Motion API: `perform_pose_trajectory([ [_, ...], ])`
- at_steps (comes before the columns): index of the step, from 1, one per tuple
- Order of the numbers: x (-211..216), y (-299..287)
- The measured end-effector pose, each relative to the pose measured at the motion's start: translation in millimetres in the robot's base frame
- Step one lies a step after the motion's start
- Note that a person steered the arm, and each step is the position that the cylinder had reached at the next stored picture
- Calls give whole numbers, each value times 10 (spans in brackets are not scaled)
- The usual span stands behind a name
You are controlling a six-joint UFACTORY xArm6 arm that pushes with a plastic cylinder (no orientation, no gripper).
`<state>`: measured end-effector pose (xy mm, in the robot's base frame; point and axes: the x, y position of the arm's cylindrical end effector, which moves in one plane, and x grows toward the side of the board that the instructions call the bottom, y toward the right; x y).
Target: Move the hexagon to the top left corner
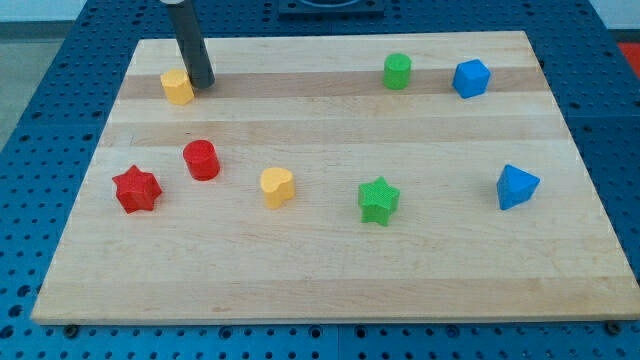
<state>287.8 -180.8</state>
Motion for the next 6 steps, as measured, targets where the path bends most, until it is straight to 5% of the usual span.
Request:
perform_pose_trajectory([
  [3, 589, -52],
  [6, 62, -255],
])
